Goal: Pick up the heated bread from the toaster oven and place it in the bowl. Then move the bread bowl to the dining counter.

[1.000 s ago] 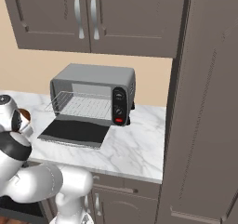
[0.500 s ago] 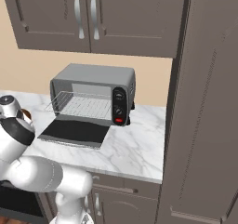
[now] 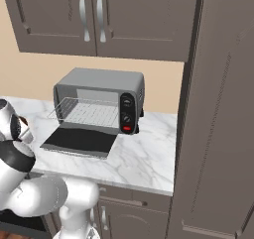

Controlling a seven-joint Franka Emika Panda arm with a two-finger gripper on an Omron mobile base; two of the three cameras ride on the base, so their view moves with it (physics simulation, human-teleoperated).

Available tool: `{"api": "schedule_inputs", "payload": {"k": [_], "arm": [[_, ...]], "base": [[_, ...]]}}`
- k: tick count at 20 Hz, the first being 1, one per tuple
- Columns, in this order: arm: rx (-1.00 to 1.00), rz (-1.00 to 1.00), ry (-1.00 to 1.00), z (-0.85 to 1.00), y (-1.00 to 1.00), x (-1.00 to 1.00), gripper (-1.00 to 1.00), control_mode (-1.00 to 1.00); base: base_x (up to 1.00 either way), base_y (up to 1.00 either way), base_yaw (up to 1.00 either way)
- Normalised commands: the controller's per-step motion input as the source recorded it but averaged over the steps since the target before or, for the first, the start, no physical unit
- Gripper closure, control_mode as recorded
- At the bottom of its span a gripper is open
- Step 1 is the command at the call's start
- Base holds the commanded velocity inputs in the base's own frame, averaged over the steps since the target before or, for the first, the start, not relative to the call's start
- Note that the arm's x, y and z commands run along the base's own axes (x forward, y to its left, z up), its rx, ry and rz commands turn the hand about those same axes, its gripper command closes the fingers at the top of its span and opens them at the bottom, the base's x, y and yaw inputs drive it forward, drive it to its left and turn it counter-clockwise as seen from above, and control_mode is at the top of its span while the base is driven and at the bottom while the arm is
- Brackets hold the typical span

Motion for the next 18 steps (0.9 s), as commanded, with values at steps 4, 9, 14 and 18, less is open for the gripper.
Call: {"api": "schedule_inputs", "payload": {"k": [4,9,14,18], "arm": [[0.01,-0.15,-0.09,0.74,-0.21,-0.41,1.00,-1.00],[0.05,-0.18,-0.04,0.75,-0.32,-0.30,1.00,-1.00],[0.05,-0.11,0.00,0.92,-0.46,-0.18,1.00,-1.00],[0.08,-0.05,0.00,0.88,-0.61,-0.07,1.00,-1.00]], "base": [[0.00,0.00,0.00],[0.00,0.00,0.00],[0.00,0.00,0.00],[0.00,0.00,0.00]]}}
